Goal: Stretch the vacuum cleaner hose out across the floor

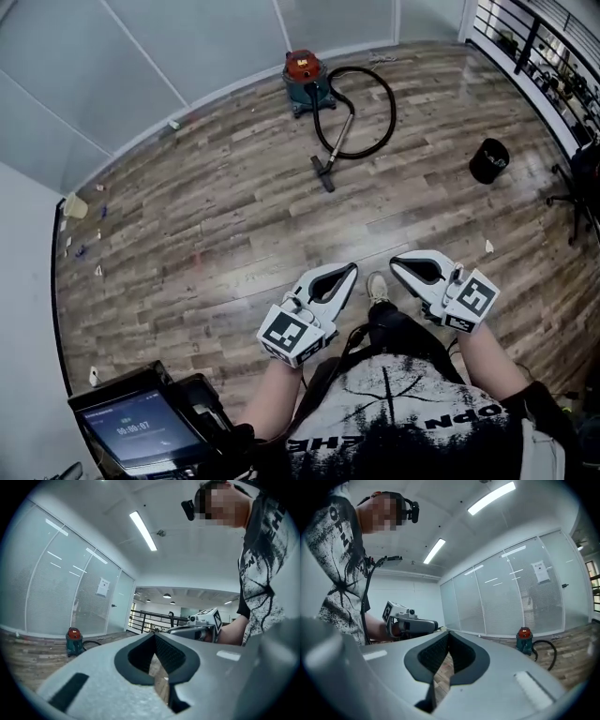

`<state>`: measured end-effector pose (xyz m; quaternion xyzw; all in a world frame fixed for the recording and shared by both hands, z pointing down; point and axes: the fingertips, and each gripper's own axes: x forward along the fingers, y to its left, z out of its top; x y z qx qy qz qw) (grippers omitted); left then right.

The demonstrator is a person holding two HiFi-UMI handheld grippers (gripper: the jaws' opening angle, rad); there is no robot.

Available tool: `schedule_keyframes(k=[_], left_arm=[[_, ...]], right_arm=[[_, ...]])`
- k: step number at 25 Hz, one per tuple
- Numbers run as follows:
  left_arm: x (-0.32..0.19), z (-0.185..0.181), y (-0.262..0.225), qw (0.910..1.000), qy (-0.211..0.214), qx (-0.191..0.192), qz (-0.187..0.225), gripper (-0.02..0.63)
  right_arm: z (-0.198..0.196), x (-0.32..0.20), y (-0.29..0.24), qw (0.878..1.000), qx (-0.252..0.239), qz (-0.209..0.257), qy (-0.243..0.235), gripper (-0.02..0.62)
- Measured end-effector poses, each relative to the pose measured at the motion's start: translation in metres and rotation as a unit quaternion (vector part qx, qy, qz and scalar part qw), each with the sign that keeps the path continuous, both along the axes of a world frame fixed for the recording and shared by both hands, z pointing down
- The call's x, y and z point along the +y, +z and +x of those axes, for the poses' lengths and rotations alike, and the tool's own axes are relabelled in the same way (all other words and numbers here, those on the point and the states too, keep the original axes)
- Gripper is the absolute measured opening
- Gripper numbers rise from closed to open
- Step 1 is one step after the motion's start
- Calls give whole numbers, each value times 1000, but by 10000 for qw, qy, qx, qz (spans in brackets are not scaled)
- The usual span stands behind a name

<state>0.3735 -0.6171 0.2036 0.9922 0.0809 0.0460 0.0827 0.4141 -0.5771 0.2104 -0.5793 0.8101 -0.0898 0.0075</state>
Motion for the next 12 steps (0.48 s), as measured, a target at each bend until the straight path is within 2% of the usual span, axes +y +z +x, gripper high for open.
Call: schedule_keyframes(k=[3,6,12], left_arm=[[-28,35,-9,9997,-178,-67,132,3],[-55,77,-18,9992,-329,34,239,3],[-101,158,-25,9977,-547,-47,398,3]], right_arm=[[28,-29,0,9994,122,-28,-325,8],[64,-58,-6,9979,222,42,-600,8],[149,-113,-20,9954,270,155,-903,8]])
